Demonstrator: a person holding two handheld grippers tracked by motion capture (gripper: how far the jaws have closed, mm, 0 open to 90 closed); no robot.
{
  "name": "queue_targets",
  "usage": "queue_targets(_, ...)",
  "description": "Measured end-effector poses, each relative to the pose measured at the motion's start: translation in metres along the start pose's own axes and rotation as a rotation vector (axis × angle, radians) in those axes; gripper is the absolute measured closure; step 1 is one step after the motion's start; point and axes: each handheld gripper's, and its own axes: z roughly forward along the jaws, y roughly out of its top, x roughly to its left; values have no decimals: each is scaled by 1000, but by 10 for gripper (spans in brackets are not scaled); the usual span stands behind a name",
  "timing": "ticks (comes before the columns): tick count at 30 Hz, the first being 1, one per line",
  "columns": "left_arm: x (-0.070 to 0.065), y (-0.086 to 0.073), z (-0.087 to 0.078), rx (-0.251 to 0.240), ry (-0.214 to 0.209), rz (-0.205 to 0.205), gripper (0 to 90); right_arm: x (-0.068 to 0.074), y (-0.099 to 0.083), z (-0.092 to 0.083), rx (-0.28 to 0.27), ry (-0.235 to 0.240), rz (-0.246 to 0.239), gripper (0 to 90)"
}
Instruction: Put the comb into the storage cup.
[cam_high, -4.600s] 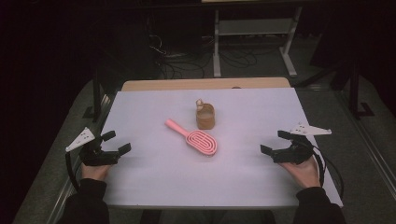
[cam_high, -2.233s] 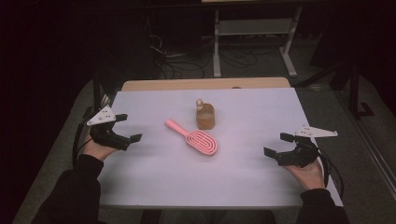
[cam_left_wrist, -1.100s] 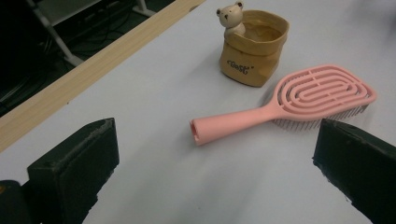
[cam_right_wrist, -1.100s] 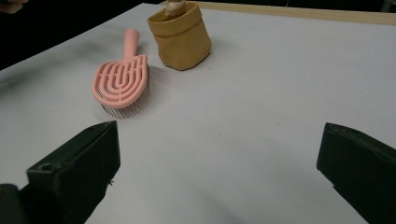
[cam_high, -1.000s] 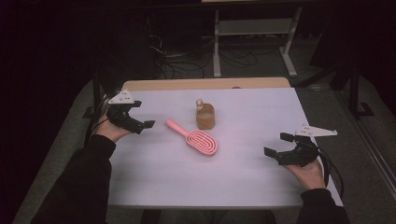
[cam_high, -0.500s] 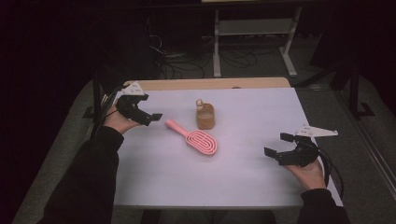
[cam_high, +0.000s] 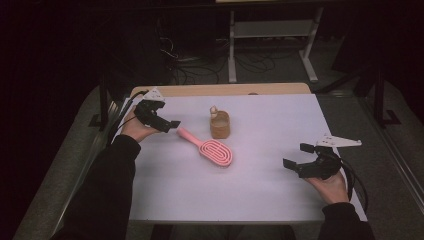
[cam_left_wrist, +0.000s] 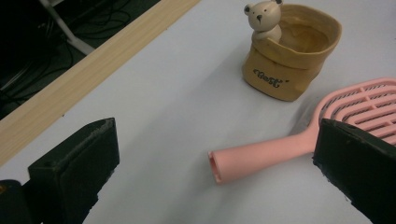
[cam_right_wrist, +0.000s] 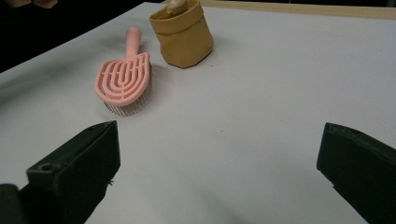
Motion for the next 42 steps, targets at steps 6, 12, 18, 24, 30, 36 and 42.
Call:
queue_targets(6, -3, 1, 13, 27, -20, 8, 0, -1, -1, 0, 2, 2, 3, 0)
queue_targets(12, -5, -4, 25, 50, -35, -3, 15, -1, -2, -1, 3, 1, 6, 0)
queue_targets(18, -6, -7, 39, 58, -54, -14, 62, -1, -3, -1, 5, 0, 5, 0)
queue_targets(24, -12, -7, 48, 74, -21, 10, 207, -1, -4, 0, 8, 1, 4, 0)
queue_targets(30, -17, -6, 53, 99, 0, 54, 456, -1, -4, -1, 3, -2, 6, 0)
queue_targets(36, -18, -8, 57, 100, 21, 51, 598, -1, -4, 0, 7, 0, 4, 0)
queue_targets(42, -20, -11, 64, 125, 27, 45, 723, -1, -4, 0, 13, -1, 3, 0)
